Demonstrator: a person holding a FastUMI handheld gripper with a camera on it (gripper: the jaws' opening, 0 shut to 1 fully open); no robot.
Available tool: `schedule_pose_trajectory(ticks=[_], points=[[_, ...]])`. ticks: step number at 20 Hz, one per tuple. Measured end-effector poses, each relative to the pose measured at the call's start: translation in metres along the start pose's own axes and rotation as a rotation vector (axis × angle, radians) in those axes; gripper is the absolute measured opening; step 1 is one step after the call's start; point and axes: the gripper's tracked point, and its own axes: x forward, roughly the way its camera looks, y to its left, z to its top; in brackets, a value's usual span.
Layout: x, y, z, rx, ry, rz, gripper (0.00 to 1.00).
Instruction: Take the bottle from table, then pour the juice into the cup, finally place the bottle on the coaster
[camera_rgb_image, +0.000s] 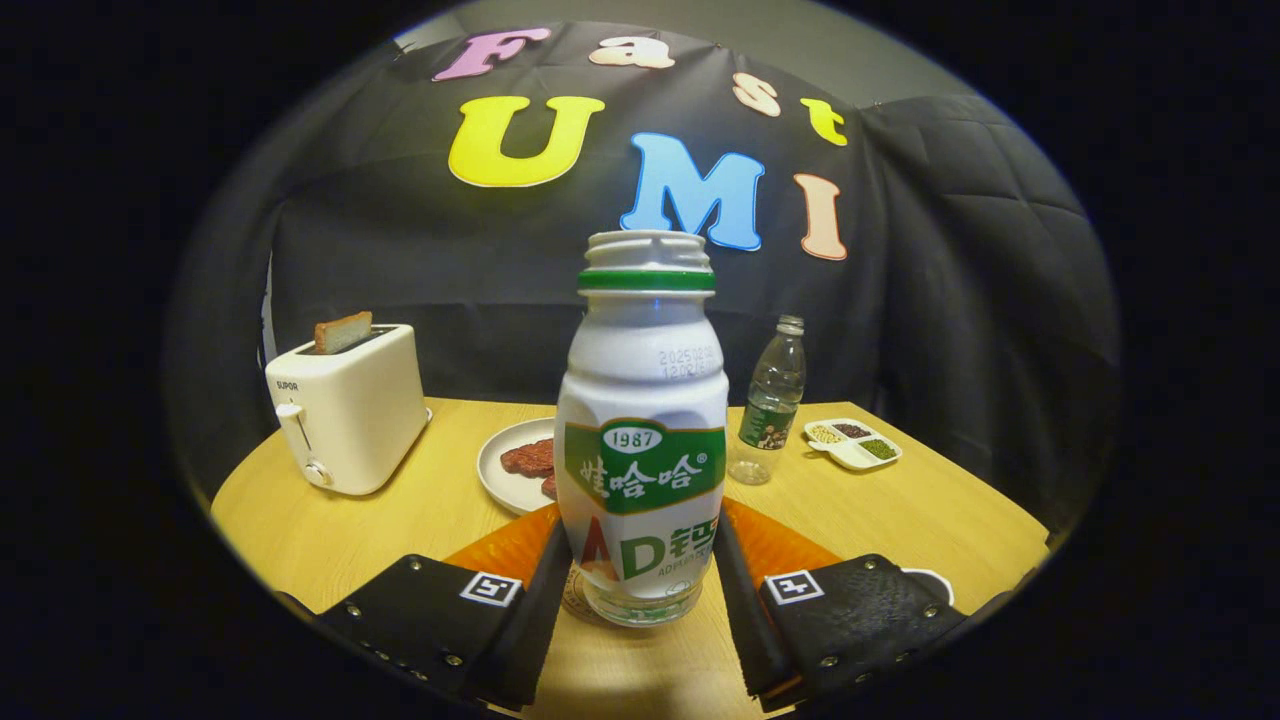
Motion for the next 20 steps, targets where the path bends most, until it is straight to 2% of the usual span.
schedule_pose_trajectory(ticks=[6, 20], points=[[0.025, 0.008, -0.013, -0.027, 0.010, 0.018, 0.74], [0.035, 0.010, -0.036, 0.086, 0.016, 0.036, 0.79]])
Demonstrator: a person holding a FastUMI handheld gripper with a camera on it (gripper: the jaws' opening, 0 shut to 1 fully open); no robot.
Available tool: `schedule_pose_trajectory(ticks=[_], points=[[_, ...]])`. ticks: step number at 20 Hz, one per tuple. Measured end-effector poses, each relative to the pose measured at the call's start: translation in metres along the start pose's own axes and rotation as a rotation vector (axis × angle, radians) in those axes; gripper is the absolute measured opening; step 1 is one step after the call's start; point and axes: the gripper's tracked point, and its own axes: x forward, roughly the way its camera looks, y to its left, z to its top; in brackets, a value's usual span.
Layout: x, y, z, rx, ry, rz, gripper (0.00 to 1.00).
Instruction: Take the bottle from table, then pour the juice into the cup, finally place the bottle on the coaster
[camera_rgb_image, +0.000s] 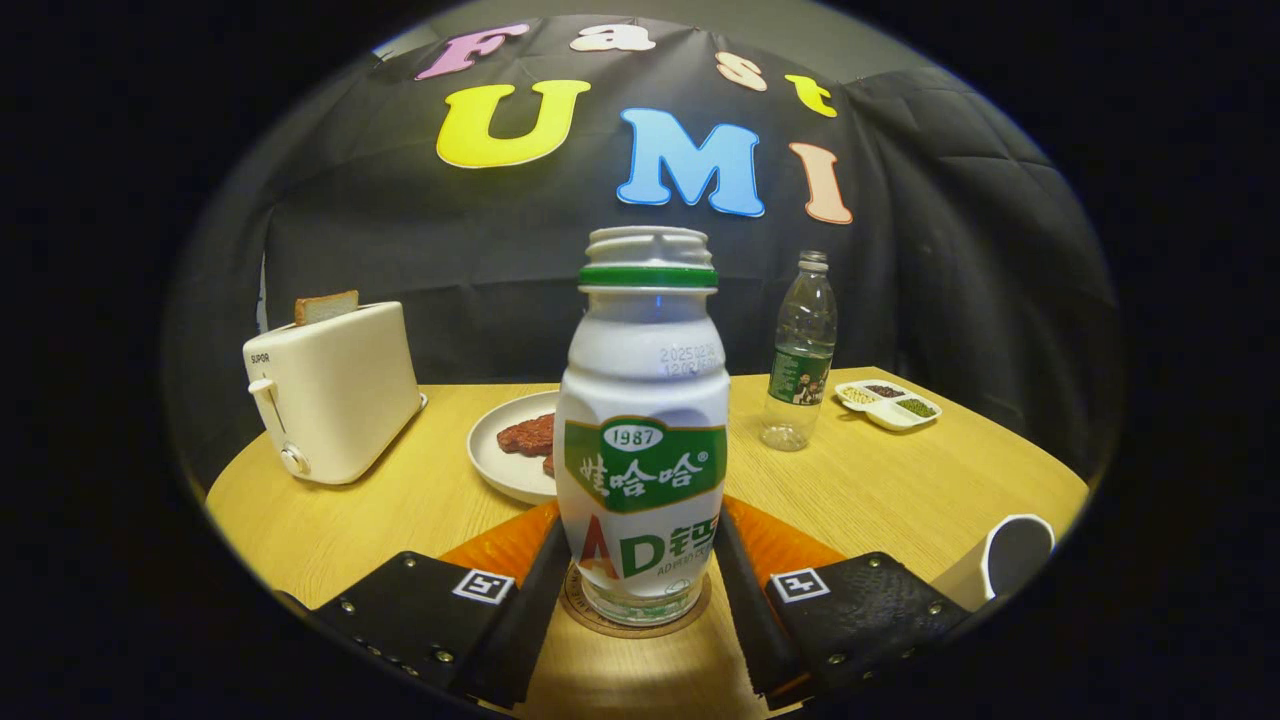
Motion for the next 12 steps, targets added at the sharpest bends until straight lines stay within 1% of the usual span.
schedule_pose_trajectory(ticks=[2, 3, 4, 7, 12], points=[[-0.002, -0.002, -0.002, -0.005, 0.002, 0.002, 0.80], [-0.005, -0.002, -0.002, -0.006, 0.001, 0.004, 0.87], [-0.004, -0.003, -0.001, -0.002, -0.004, 0.008, 0.97], [-0.020, -0.007, 0.006, 0.001, -0.019, 0.019, 0.98], [-0.074, -0.016, 0.055, -0.003, -0.109, 0.062, 0.98]])
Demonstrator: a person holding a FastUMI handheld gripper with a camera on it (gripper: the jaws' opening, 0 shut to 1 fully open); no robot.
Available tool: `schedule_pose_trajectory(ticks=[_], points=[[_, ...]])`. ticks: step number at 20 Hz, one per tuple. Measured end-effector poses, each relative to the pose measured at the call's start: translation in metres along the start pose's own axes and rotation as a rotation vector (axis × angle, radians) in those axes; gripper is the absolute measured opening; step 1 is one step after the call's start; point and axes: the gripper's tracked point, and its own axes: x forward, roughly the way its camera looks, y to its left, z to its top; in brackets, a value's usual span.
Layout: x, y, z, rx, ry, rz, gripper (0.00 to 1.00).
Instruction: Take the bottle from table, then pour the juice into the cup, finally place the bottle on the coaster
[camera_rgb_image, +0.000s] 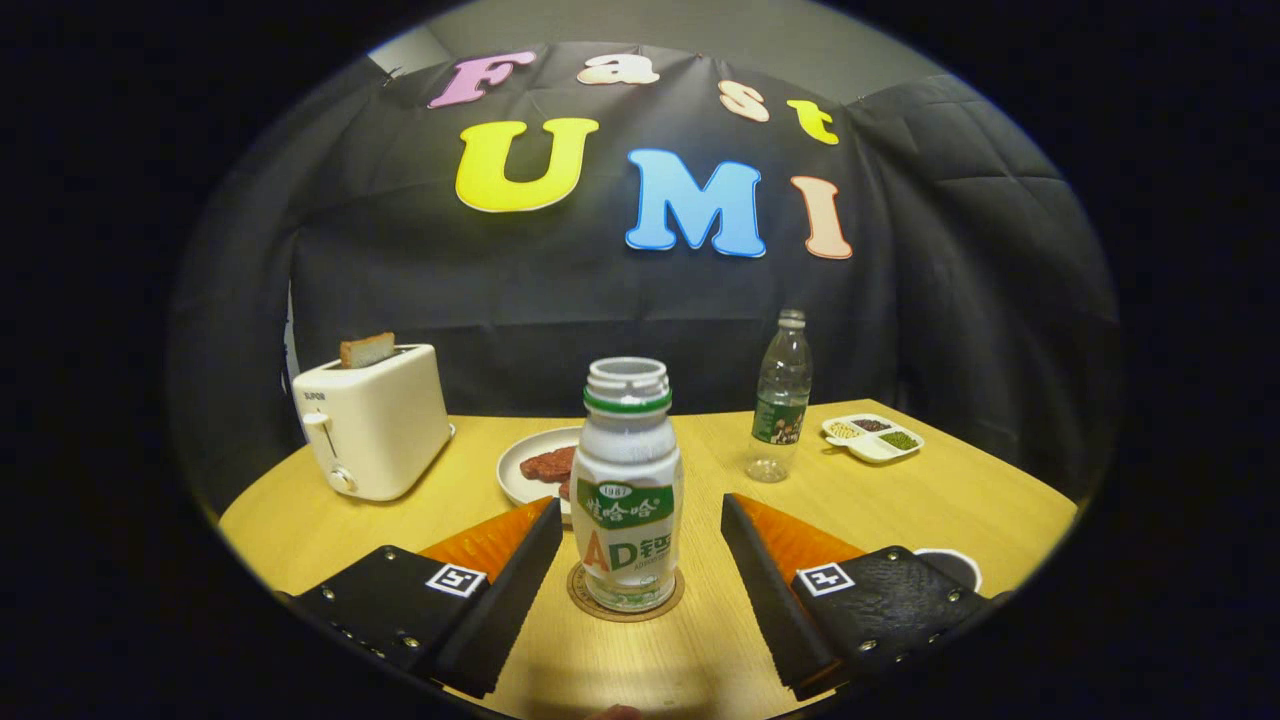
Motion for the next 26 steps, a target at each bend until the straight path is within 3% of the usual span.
schedule_pose_trajectory(ticks=[12, 18, 26], points=[[-0.131, -0.002, 0.139, 0.009, -0.229, 0.141, 0.97], [-0.181, -0.008, 0.162, 0.039, -0.289, 0.181, 0.97], [-0.200, 0.004, 0.178, 0.053, -0.331, 0.256, 0.97]])
